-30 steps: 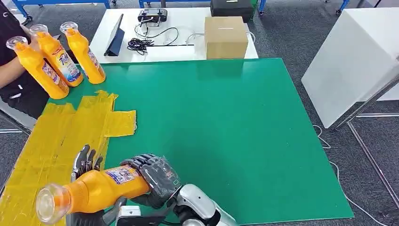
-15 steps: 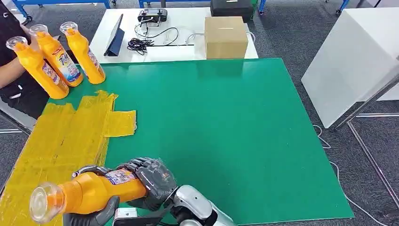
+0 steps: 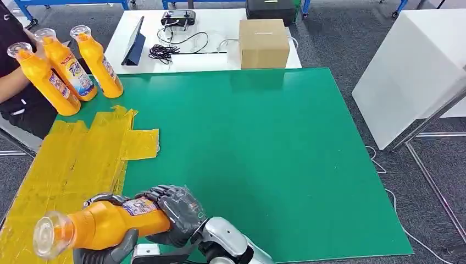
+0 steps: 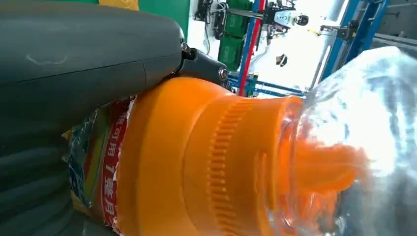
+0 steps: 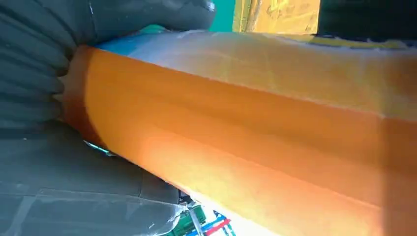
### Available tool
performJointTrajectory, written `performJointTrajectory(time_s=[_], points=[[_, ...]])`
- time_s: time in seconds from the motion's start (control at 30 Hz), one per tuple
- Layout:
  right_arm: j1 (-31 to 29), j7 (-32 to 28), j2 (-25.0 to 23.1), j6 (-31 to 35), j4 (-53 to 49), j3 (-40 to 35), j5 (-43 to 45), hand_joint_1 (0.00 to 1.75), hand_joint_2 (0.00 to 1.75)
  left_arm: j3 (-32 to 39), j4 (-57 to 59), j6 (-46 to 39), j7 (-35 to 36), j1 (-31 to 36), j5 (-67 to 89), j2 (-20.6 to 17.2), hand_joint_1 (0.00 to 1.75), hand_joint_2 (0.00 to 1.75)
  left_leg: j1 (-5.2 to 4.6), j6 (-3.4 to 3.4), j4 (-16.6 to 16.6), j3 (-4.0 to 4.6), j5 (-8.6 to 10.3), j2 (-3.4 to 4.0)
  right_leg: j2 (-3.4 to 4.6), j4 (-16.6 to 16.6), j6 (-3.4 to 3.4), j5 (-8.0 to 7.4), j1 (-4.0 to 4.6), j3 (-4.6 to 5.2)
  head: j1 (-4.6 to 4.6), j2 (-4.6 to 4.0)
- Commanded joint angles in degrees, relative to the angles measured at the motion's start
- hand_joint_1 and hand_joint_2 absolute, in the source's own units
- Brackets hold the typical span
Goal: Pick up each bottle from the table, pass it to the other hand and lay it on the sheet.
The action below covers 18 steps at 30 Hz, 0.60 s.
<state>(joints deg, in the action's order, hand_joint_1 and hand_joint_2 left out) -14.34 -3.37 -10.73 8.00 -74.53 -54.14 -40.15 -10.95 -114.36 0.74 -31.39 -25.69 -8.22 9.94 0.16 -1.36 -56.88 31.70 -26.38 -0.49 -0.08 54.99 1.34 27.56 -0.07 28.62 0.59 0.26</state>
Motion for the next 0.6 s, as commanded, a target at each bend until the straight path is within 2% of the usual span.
performJointTrajectory(time_s=[0.03, 0.2, 0.3, 0.4, 0.5, 0.53, 0.6], points=[[4.13, 0.94, 4.05, 4.72, -0.59, 4.85, 0.2, 0.0, 0.0, 2.17, -0.21, -2.49, -1.78, 2.38, 3.34, 1.51, 1.75, 1.75, 0.03, 0.02, 0.06, -0.07, 0.04, -0.17, -0.19, -0.13, 0.03, -0.01, 0.03, -0.16, 0.04, 0.0], [8.46, 0.6, 5.98, 5.79, -6.37, 9.63, -0.4, 0.0, 0.0, 6.1, -0.57, -8.36, -2.6, 3.11, 10.46, 3.58, 1.75, 1.75, 0.03, 0.02, 0.02, -0.06, 0.02, -0.21, -0.22, -0.1, 0.04, 0.02, 0.03, -0.19, 0.02, 0.0], [10.52, 0.48, 6.45, 6.1, -8.69, 11.6, -0.95, 0.0, 0.0, 8.33, 0.14, -21.85, -4.73, 4.75, 28.06, 6.6, 1.75, 1.75, 0.04, 0.03, 0.02, -0.07, 0.01, -0.14, -0.18, -0.12, 0.04, -0.01, 0.05, -0.19, 0.0, 0.0], [10.55, 0.32, 6.4, 6.07, -8.79, 11.82, -1.04, 0.0, 0.0, 8.06, 0.63, -23.74, -4.23, 5.45, 30.64, 6.62, 1.75, 1.75, 0.04, 0.03, 0.01, -0.07, 0.03, -0.2, -0.23, -0.11, 0.04, 0.0, 0.05, -0.2, 0.02, 0.0], [10.54, -0.44, 6.25, 5.89, -9.57, 12.47, -0.61, 0.0, 0.0, 8.29, 4.45, -36.78, -1.26, 7.25, 50.37, 6.42, 1.75, 1.75, 0.0, 0.02, 0.04, -0.05, 0.04, -0.1, -0.12, -0.08, 0.02, -0.02, 0.01, -0.12, 0.02, 0.0], [10.62, -0.78, 6.17, 5.84, -10.03, 12.73, -0.07, 0.0, 0.0, 8.26, 5.64, -38.99, 0.03, 7.91, 55.18, 5.82, 1.75, 1.75, 0.02, 0.04, 0.06, -0.1, 0.05, -0.15, -0.18, -0.13, 0.03, -0.03, 0.03, -0.2, 0.0, 0.0], [10.77, -1.58, 6.31, 5.43, -11.57, 13.4, 1.14, 0.0, 0.0, 12.34, 8.89, -40.74, 5.21, 9.96, 73.62, 7.11, 1.75, 1.75, -0.04, 0.02, 0.11, -0.12, 0.07, -0.11, -0.13, -0.11, 0.02, -0.04, -0.04, -0.15, 0.0, 0.0]])
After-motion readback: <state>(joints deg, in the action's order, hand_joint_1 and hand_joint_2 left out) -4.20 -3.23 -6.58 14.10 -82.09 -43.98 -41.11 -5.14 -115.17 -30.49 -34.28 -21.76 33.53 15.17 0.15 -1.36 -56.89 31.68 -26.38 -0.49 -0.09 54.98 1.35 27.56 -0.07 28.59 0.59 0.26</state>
